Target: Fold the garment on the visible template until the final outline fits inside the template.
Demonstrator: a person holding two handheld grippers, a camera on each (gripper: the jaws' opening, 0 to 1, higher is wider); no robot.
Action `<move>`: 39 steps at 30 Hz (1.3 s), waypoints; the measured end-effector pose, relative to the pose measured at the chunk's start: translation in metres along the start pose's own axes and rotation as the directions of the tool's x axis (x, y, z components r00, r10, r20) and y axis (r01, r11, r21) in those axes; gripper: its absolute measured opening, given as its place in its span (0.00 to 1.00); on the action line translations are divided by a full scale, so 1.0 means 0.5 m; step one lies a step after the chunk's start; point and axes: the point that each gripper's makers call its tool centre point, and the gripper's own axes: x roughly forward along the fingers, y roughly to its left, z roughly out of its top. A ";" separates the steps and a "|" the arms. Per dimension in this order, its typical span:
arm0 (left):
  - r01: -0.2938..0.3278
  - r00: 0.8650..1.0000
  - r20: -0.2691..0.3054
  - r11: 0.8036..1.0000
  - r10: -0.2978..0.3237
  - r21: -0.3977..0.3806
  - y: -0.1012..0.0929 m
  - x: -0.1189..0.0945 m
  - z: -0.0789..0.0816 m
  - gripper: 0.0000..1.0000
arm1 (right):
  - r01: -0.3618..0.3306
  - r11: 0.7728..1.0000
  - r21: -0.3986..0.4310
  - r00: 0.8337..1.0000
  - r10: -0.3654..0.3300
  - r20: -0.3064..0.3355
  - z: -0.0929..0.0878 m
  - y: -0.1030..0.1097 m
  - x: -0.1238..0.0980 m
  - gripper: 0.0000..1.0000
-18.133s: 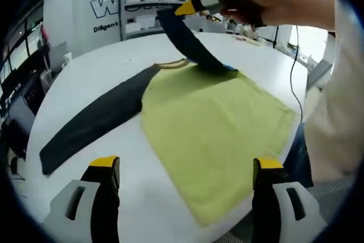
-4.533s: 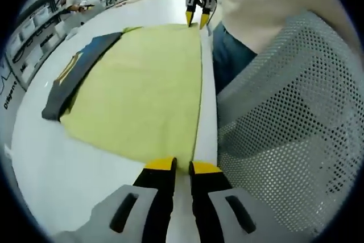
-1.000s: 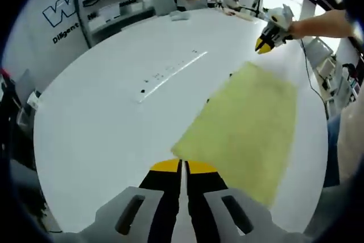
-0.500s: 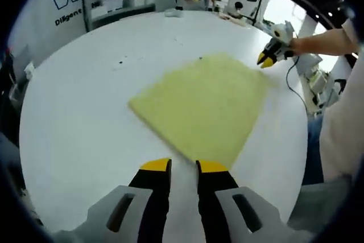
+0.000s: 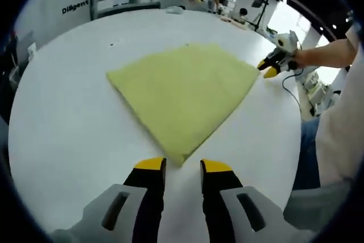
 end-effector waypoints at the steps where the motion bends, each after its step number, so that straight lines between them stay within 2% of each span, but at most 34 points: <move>1: -0.009 1.000 -0.006 1.000 0.009 0.008 0.000 0.006 -0.002 0.23 | -0.001 1.000 0.006 1.000 0.001 0.007 0.002 0.001 0.000 0.20; 5: -0.044 0.999 0.005 0.999 0.044 -0.011 0.009 0.018 0.000 0.21 | -0.003 1.000 0.006 0.999 0.003 0.039 0.012 0.001 0.002 0.18; 8: -0.060 0.998 0.004 0.997 0.060 -0.042 0.014 0.026 -0.002 0.14 | -0.013 1.000 0.006 0.999 0.013 0.036 0.012 0.004 0.008 0.17; 13: -0.069 0.998 -0.009 0.998 0.069 0.007 0.011 0.029 -0.013 0.02 | -0.025 1.000 -0.007 0.998 0.025 0.055 0.024 0.015 0.019 0.12; 21: -0.066 0.998 -0.012 0.997 0.066 0.050 0.013 0.023 -0.012 0.00 | -0.055 0.998 -0.040 0.997 0.056 0.045 0.023 0.022 0.020 0.00; 24: -0.066 0.998 -0.012 0.996 0.067 0.064 0.016 0.020 -0.010 0.00 | -0.062 0.997 -0.046 0.998 0.063 0.023 0.012 0.017 0.020 0.00; 27: -0.062 0.998 -0.007 0.996 0.063 0.069 0.019 0.017 -0.008 0.00 | -0.081 0.995 -0.055 0.996 0.083 0.034 0.019 0.019 0.013 0.00; 29: -0.060 0.998 -0.011 0.995 0.061 0.077 0.022 0.016 -0.010 0.00 | -0.083 0.993 -0.085 0.996 0.085 0.020 0.015 0.017 0.010 0.00; 31: -0.080 0.996 -0.024 0.992 0.082 0.099 0.032 0.011 -0.015 0.00 | -0.082 0.993 -0.086 0.996 0.084 0.015 0.011 0.009 0.005 0.00; 34: -0.085 0.996 -0.026 0.993 0.088 0.084 0.045 0.003 -0.023 0.00 | -0.078 0.993 -0.092 0.997 0.079 0.006 0.005 -0.003 -0.003 0.00; 37: -0.067 0.998 -0.017 0.994 0.068 0.085 0.034 0.004 -0.020 0.00 | -0.091 0.994 -0.063 0.996 0.091 -0.011 -0.002 0.000 -0.002 0.00; 38: -0.057 0.998 -0.015 0.995 0.059 0.082 0.030 0.006 -0.020 0.00 | -0.089 0.995 -0.041 0.994 0.086 -0.064 -0.018 0.001 -0.002 0.00; 39: -0.050 0.999 -0.013 0.996 0.051 0.073 0.025 0.008 -0.020 0.00 | -0.091 0.995 -0.037 0.995 0.089 -0.051 -0.013 0.004 0.001 0.00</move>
